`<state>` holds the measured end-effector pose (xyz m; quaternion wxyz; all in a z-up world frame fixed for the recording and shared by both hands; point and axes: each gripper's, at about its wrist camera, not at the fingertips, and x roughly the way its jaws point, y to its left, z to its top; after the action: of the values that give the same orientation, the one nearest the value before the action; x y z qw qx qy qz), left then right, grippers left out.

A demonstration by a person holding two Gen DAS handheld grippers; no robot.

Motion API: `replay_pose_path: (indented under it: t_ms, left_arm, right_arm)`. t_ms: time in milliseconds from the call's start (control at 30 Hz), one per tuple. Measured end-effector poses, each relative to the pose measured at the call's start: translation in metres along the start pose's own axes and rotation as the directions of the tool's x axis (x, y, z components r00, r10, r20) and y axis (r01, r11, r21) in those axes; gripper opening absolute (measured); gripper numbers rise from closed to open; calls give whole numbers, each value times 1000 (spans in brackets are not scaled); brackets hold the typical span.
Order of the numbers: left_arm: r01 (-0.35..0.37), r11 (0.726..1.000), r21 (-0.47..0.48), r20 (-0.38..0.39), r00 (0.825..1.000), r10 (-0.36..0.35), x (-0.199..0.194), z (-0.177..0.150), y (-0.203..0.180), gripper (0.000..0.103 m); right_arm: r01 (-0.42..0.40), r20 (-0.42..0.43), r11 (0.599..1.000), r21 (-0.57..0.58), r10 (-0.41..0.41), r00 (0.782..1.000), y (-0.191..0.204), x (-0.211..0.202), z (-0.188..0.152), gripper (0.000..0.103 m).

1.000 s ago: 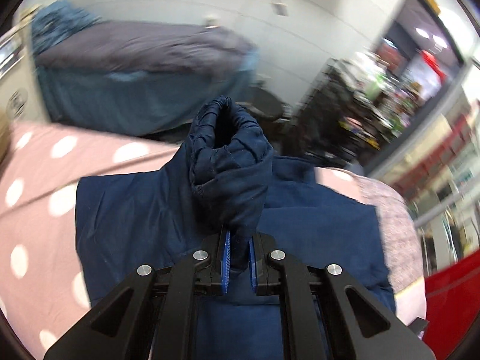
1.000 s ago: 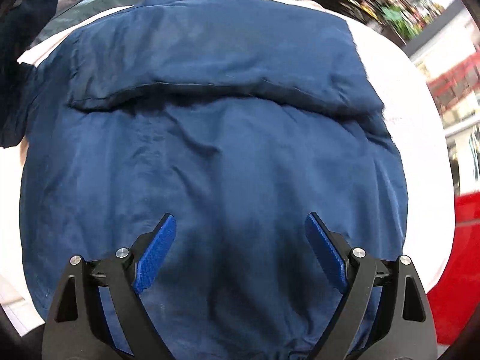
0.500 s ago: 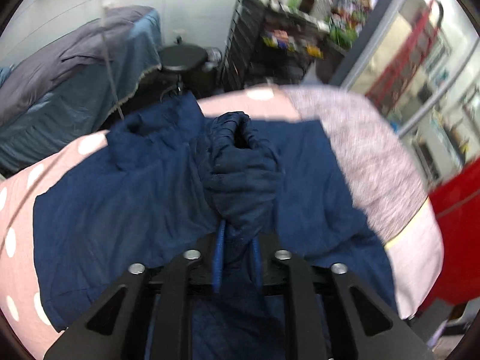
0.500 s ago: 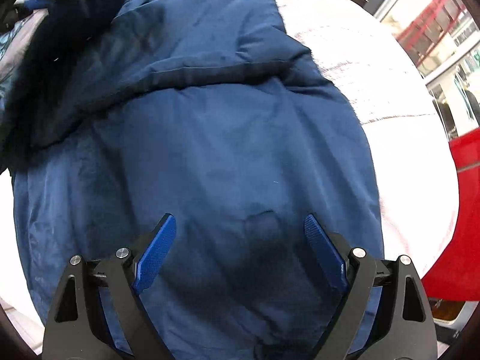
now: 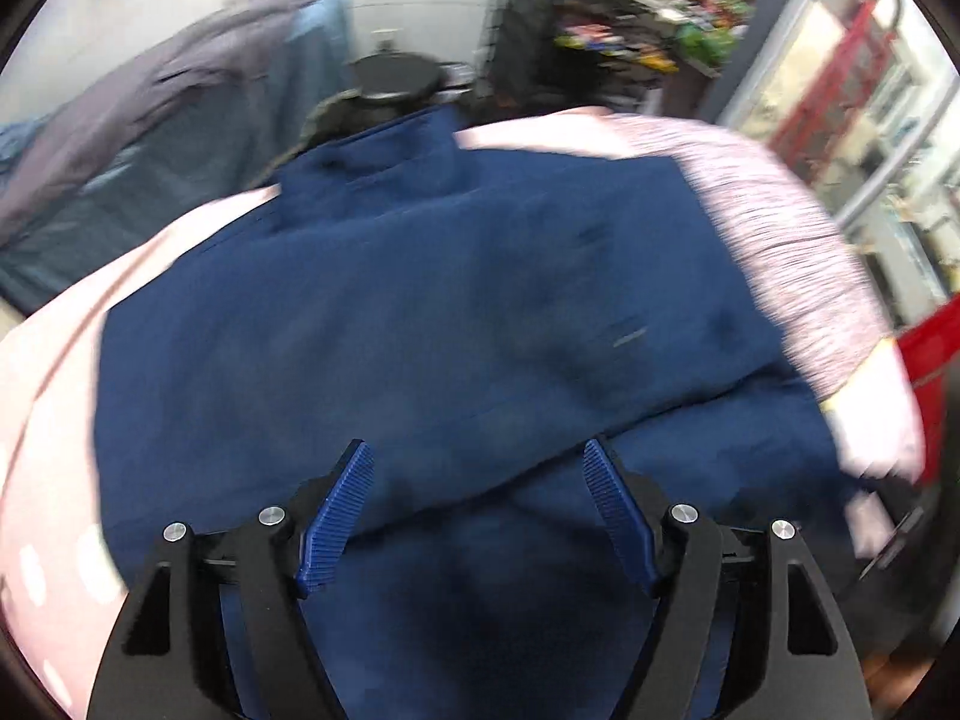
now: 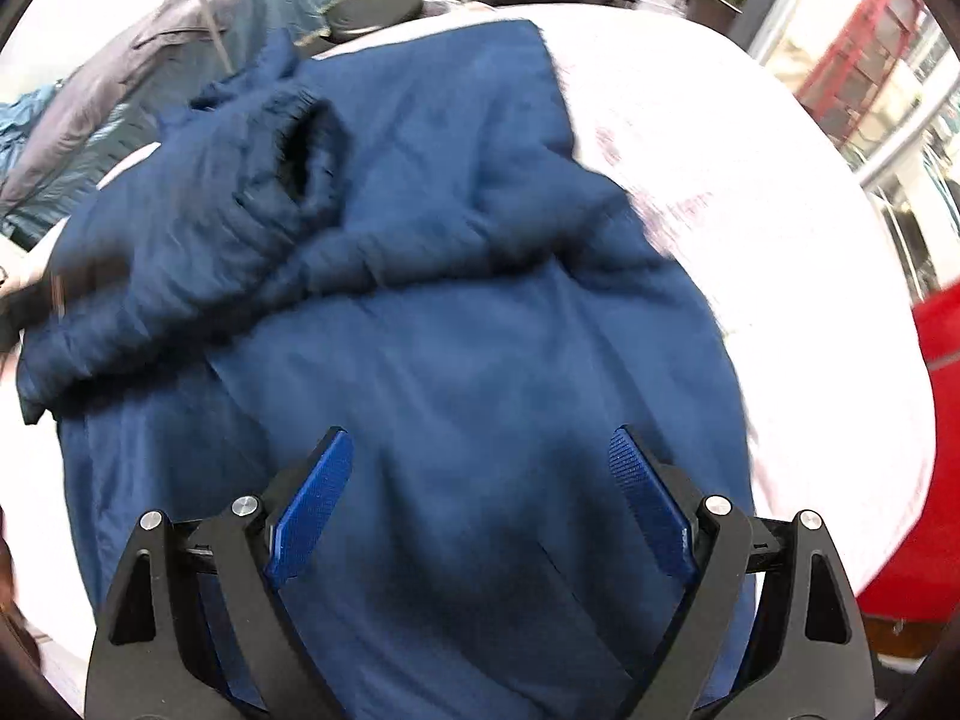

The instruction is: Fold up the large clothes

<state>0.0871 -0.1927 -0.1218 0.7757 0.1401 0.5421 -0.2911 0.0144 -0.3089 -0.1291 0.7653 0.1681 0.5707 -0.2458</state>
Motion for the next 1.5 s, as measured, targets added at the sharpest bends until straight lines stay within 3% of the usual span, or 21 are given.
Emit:
replay_pose_path:
  t_ms: [200, 300, 400, 467, 533, 633, 767, 900, 967, 1000, 1067, 1133, 1300, 1500]
  left_arm:
    - [-98, 992, -79, -102, 991, 89, 4, -59, 61, 71]
    - [-135, 984, -120, -160, 980, 116, 8, -89, 86, 71]
    - [-149, 974, -171, -194, 974, 115, 9, -105, 103, 71]
    - [-156, 970, -187, -199, 973, 118, 8, -109, 109, 71]
    - [-163, 968, -191, -194, 973, 125, 6, -110, 114, 71]
    - [-161, 968, -190, -182, 975, 126, 4, -105, 117, 71]
    - [-167, 972, -164, -178, 974, 138, 6, -98, 115, 71]
    - [-156, 976, -152, -178, 976, 128, 8, -94, 111, 71]
    - [-156, 977, -148, -181, 975, 128, 10, -94, 108, 71]
    - [-158, 977, -144, -184, 974, 131, 10, -97, 108, 71]
    - [-167, 976, -143, -187, 972, 139, 8, -103, 106, 71]
    - [-176, 973, -152, -191, 971, 145, 10, -105, 108, 76]
    - [-197, 964, -179, -221, 963, 156, 21, -114, 121, 77]
    - [-191, 974, -124, -226, 961, 159, 26, -109, 107, 77]
  right_arm:
    - [-130, 62, 989, -73, 134, 989, 39, 7, 49, 86]
    - [-154, 59, 979, -130, 163, 985, 66, 18, 76, 78]
    - [-142, 21, 977, -161, 147, 989, 81, 35, 85, 65]
    - [-137, -5, 974, -182, 139, 990, 88, 46, 88, 41]
    - [-147, -18, 965, -219, 147, 989, 96, 47, 83, 25]
    - [-73, 52, 952, -299, 93, 994, 104, 36, 75, 22]
    - [15, 102, 957, -291, 15, 995, 101, 36, 84, 21]
    - [16, 18, 968, -251, -12, 1000, 96, 62, 94, 22]
    - [25, -16, 965, -261, -31, 999, 96, 70, 92, 36]
    - [51, -2, 964, -263, -54, 999, 96, 67, 92, 41]
    - [83, 35, 963, -258, -76, 996, 94, 55, 90, 61]
    - [72, 50, 970, -233, -62, 997, 87, 43, 89, 64]
    - [4, 96, 984, -180, 14, 995, 74, 11, 74, 64]
    - [27, 126, 921, -388, 24, 992, 114, 14, 46, 64]
